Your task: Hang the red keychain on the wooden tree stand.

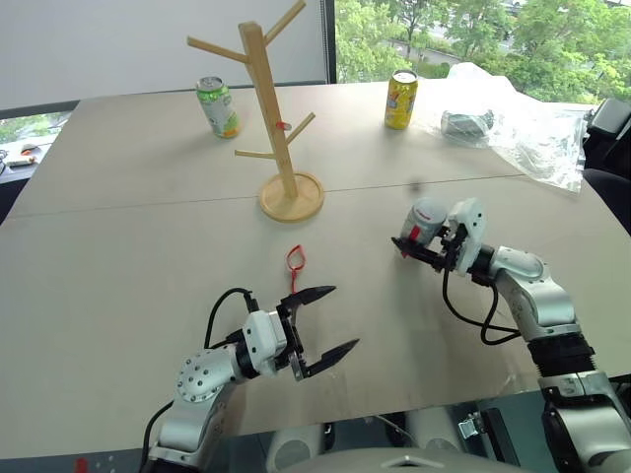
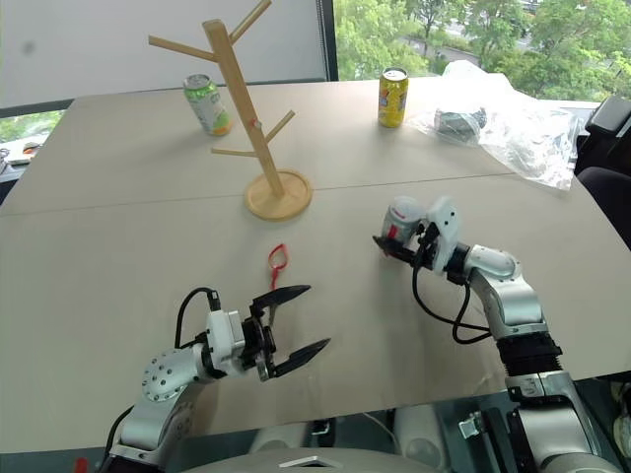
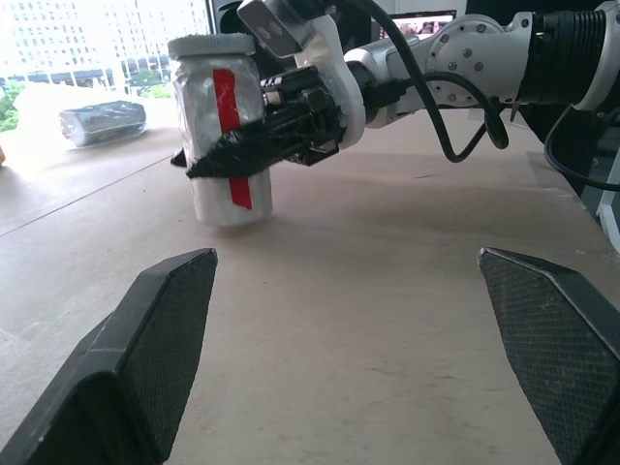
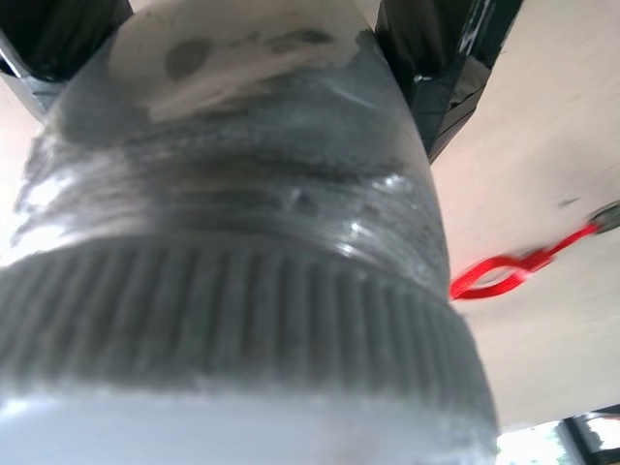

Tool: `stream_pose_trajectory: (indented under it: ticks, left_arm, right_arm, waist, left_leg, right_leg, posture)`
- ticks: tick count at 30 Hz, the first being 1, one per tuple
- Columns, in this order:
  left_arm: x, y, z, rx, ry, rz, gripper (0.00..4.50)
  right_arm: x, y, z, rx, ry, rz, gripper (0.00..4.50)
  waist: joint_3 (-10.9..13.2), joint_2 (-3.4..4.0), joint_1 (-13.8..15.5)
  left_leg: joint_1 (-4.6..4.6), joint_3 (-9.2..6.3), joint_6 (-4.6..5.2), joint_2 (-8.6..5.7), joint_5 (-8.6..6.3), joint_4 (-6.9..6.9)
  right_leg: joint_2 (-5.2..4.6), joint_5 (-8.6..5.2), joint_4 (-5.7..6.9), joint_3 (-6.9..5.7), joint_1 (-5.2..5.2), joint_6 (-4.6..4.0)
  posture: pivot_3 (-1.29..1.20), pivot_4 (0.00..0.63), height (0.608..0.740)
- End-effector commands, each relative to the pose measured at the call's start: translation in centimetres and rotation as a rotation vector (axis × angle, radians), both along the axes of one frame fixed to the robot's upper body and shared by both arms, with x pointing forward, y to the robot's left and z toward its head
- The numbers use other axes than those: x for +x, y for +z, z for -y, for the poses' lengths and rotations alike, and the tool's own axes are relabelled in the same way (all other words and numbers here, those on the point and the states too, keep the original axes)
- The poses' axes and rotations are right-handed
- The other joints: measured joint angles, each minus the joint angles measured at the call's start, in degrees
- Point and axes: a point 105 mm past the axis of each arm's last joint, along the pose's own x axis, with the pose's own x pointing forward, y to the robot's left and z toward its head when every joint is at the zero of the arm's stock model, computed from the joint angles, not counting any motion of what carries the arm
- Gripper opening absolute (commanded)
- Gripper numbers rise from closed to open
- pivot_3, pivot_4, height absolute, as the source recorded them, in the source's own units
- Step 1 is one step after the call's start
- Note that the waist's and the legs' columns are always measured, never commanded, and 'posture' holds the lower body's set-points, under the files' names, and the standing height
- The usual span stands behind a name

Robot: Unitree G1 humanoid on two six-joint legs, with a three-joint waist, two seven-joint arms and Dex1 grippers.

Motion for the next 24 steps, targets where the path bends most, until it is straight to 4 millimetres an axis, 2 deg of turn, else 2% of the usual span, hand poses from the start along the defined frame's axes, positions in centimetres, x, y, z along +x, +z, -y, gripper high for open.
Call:
stream_pose_trajectory:
  ticks: [1, 4, 6, 8, 12, 17, 21, 22, 24]
  left_arm:
    - [0.7, 1.2, 0.2, -0.049, 0.03, 0.025, 4.5]
    - [0.8, 1.4, 0.4, -0.055, 0.028, 0.025, 4.5]
    - [1.0, 1.5, 0.7, -0.06, 0.02, 0.024, 4.5]
    - [1.2, 1.7, 0.8, -0.063, 0.017, 0.024, 4.5]
    - [1.5, 1.8, 0.7, -0.067, 0.016, 0.024, 4.5]
    - [1.5, 1.9, 0.7, -0.062, 0.013, 0.024, 4.5]
    - [1.5, 2.0, 0.6, -0.061, 0.017, 0.023, 4.5]
    - [1.4, 2.0, 0.6, -0.061, 0.017, 0.023, 4.5]
    - [1.4, 2.0, 0.7, -0.061, 0.016, 0.023, 4.5]
  right_arm:
    - [3.9, 4.0, 10.2, 0.134, -0.538, 0.102, 2.24]
    - [4.6, 4.5, 14.9, 0.155, -0.775, 0.106, 2.24]
    - [4.4, 4.2, 18.9, 0.156, -0.958, 0.084, 2.24]
    - [4.0, 3.7, 21.2, 0.154, -1.06, 0.055, 2.24]
    - [3.9, 2.6, 22.0, 0.149, -1.091, 0.014, 2.24]
    - [3.9, 1.3, 22.0, 0.152, -1.099, -0.034, 2.24]
    - [3.9, 1.3, 22.0, 0.154, -1.105, -0.031, 4.23]
    - [3.9, 1.3, 22.0, 0.156, -1.104, -0.03, 4.45]
    - [3.9, 1.5, 22.0, 0.159, -1.101, -0.022, 4.45]
  waist:
    - [0.02, 0.03, 0.34]
    - [0.02, 0.03, 0.81]
    - [0.02, 0.03, 0.74]
    - [0.01, 0.04, 0.56]
    - [0.01, 0.05, -0.36]
    - [0.01, 0.06, -0.65]
    - [0.01, 0.07, -0.49]
    - [0.01, 0.07, -0.46]
    - [0.01, 0.07, -0.39]
  left_leg:
    - [-0.01, 0.0, 0.01, -0.02, 0.0, 0.02]
    - [-0.04, 0.0, 0.01, -0.1, 0.01, 0.06]
    - [-0.01, 0.02, 0.01, -0.1, 0.0, 0.01]
    - [0.0, 0.07, 0.01, -0.15, 0.0, -0.04]
    - [0.04, 0.09, 0.01, -0.15, 0.01, -0.04]
    - [0.12, 0.16, 0.02, -0.06, 0.0, -0.04]
    - [0.11, 0.16, 0.02, -0.03, 0.0, -0.04]
    - [0.1, 0.15, 0.02, -0.03, 0.0, -0.04]
    - [0.1, 0.15, 0.02, -0.03, 0.0, -0.04]
  right_leg:
    - [-0.02, 0.01, 0.01, 0.0, 0.0, 0.01]
    - [-0.06, 0.01, 0.03, 0.01, 0.01, 0.01]
    - [-0.01, 0.01, 0.02, 0.03, 0.01, 0.0]
    - [0.06, 0.03, 0.02, 0.05, 0.0, 0.05]
    - [0.1, 0.05, 0.07, 0.14, 0.0, 0.07]
    - [0.12, 0.07, 0.09, 0.3, 0.01, 0.12]
    - [0.12, 0.13, 0.08, 0.31, 0.01, 0.22]
    - [0.11, 0.13, 0.08, 0.31, 0.01, 0.22]
    - [0.11, 0.13, 0.08, 0.3, 0.01, 0.21]
  posture:
    - [0.0, 0.15, 0.74]
    - [0.0, 0.15, 0.74]
    - [0.0, 0.15, 0.74]
    - [0.0, 0.15, 0.74]
    - [0.0, 0.15, 0.74]
    - [0.0, 0.15, 0.74]
    - [0.0, 0.15, 0.74]
    - [0.0, 0.15, 0.74]
    - [0.0, 0.15, 0.74]
